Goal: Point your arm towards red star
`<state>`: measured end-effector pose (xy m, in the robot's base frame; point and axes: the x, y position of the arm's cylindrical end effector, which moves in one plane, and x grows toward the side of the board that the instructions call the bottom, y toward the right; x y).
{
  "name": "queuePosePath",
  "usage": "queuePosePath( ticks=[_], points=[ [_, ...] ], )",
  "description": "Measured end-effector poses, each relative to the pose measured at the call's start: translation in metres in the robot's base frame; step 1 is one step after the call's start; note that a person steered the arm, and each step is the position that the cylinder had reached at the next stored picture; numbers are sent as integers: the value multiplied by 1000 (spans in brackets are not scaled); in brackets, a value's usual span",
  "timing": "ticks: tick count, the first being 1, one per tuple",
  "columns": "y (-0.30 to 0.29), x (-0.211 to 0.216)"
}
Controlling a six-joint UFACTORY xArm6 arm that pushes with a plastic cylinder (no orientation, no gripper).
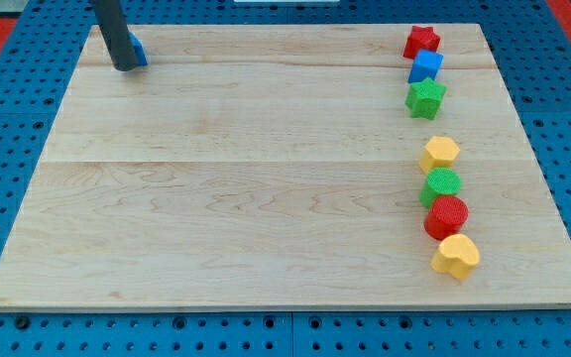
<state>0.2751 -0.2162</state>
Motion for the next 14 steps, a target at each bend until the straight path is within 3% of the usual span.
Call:
queuePosePath(
  ticks=[3,8,13,14],
  points=[
    [51,-8],
    [330,-83],
    [459,-84],
    [463,-77]
  ],
)
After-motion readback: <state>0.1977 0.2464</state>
